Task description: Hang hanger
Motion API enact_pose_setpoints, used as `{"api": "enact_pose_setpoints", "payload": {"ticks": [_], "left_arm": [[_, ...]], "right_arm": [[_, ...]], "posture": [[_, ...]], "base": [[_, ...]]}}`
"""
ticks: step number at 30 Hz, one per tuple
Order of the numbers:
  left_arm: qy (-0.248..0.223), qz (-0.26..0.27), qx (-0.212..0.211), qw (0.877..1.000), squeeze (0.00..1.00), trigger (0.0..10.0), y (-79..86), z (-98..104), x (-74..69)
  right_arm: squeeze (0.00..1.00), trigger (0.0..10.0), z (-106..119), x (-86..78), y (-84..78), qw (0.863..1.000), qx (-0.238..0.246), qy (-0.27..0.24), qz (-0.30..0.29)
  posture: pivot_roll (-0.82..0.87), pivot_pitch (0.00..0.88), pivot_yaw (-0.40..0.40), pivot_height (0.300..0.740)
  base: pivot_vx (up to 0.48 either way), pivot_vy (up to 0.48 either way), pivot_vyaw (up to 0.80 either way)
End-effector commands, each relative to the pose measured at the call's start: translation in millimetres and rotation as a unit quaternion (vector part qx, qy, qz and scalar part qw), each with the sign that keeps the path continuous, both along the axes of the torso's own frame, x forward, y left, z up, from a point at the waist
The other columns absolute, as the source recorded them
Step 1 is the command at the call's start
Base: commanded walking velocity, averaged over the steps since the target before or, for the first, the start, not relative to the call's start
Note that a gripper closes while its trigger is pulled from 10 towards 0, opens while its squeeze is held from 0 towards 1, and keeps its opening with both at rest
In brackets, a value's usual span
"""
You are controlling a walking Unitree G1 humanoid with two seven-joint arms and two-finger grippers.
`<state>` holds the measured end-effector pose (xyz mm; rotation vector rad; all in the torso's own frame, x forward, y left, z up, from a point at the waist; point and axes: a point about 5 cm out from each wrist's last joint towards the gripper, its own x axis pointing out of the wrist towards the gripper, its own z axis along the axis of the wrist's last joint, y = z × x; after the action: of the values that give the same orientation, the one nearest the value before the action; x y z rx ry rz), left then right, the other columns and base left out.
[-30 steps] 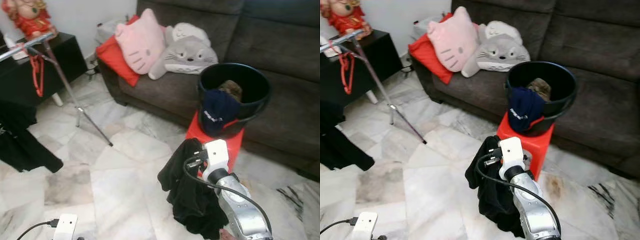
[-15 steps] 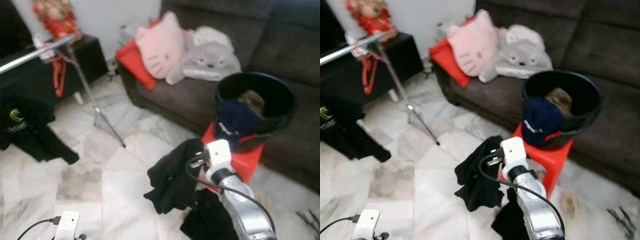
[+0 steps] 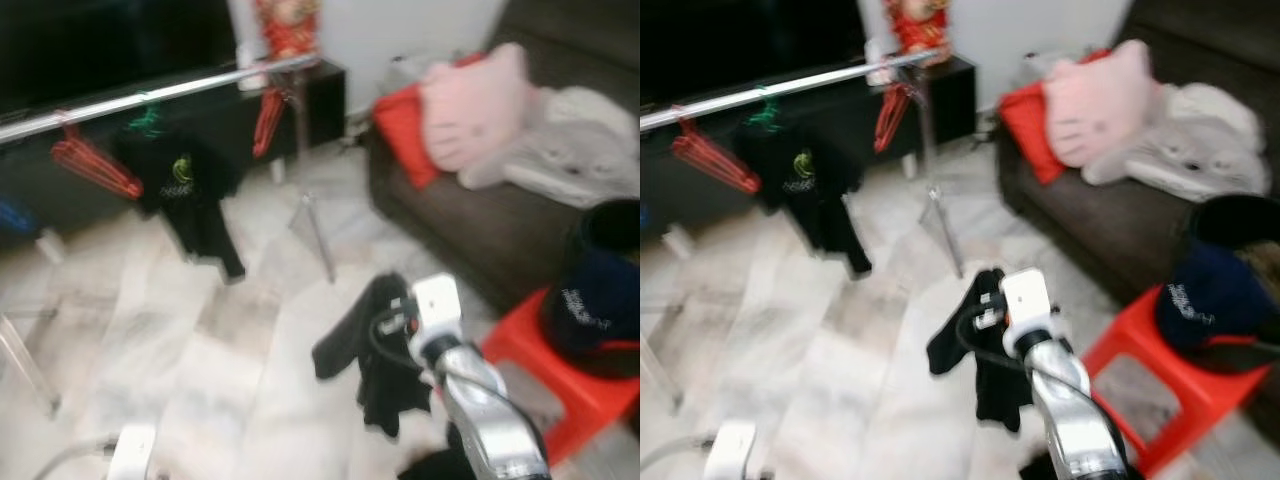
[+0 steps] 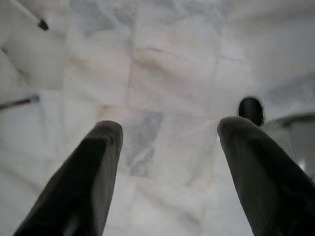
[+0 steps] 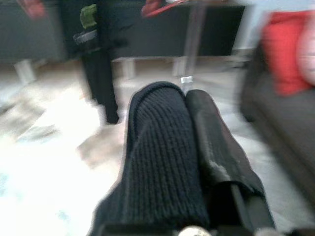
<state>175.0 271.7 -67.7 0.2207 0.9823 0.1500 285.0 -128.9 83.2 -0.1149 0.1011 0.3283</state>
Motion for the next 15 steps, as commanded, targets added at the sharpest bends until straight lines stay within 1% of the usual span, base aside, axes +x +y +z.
{"api": "enact_pose_setpoints", "payload": {"ticks": [1, 8, 15], "left_arm": [[0.007, -0.002, 0.009, 1.000, 0.00, 10.0, 3.6, -0.4, -3.5], [0.006, -0.005, 0.009, 1.000, 0.00, 10.0, 3.6, 0.3, -1.9], [0.004, -0.003, 0.010, 1.000, 0.00, 10.0, 3.1, 1.0, 0.0]], "right_arm": [[0.00, 10.0, 7.7, 1.5, 5.7, 1.000, 0.007, -0.019, 0.008], [0.00, 10.0, 8.9, 2.4, 4.2, 1.000, 0.007, -0.022, 0.005], [0.00, 10.0, 10.1, 3.0, -4.0, 1.000, 0.004, -0.026, -0.010]], "posture": [[-0.13, 0.064, 0.058, 0.740], [-0.13, 0.061, 0.065, 0.740], [-0.15, 0.055, 0.073, 0.740]], "base": [[0.000, 0.000, 0.80], [0.000, 0.000, 0.80], [0.000, 0.000, 0.80]]}}
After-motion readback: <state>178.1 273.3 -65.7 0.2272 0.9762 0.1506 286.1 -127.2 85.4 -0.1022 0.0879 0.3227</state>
